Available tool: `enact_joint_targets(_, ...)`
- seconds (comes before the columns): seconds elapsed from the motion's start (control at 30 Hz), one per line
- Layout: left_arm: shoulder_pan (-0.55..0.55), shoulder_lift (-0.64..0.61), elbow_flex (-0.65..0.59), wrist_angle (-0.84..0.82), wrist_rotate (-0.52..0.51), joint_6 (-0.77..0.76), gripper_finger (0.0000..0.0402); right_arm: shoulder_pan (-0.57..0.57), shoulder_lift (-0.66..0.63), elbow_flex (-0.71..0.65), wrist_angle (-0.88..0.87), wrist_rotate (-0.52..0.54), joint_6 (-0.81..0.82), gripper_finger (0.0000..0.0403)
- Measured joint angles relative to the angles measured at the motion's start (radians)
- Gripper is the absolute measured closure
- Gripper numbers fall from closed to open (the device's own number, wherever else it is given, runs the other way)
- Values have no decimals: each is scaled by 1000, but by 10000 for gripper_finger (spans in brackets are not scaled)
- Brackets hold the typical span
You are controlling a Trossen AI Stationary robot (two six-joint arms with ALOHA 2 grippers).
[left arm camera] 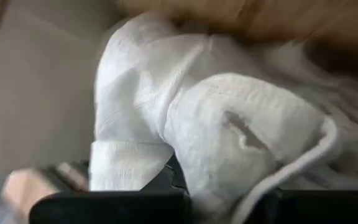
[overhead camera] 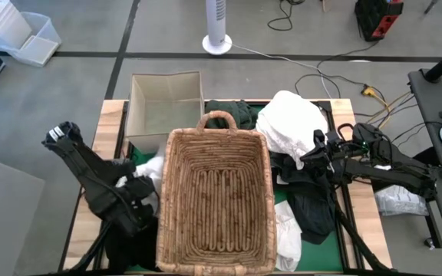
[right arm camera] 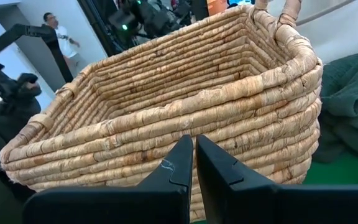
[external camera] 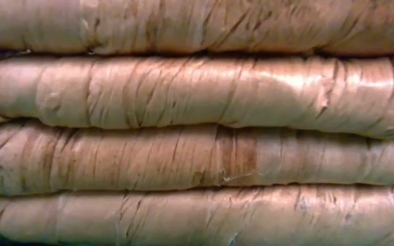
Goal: Pick & Place Cloths
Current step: Put the left white shirt into the gray laundry organizer
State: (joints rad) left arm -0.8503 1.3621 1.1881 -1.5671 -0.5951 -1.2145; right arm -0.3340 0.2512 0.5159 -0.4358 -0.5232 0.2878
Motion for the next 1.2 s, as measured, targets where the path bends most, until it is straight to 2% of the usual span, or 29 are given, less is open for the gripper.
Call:
enact_joint_targets(0.17,-9,-6,122,-4,-74,57,401,0,0,0,0,0,-1,390)
enact_joint_targets(0.37,-13,-6,244,-10,-110,110,401,0,0,0,0,0,-1,390)
enact_joint_targets(0.6,-12,-6,374,-5,-246,189,401,0,0,0,0,0,-3,390)
enact_joint_targets(0.83,-12,-9,484,-4,-303,234,401,0,0,0,0,0,-6,390)
enact_joint_targets(1.2,-11,-9,629,-1,-532,351,401,0,0,-18,0,0,-13,390)
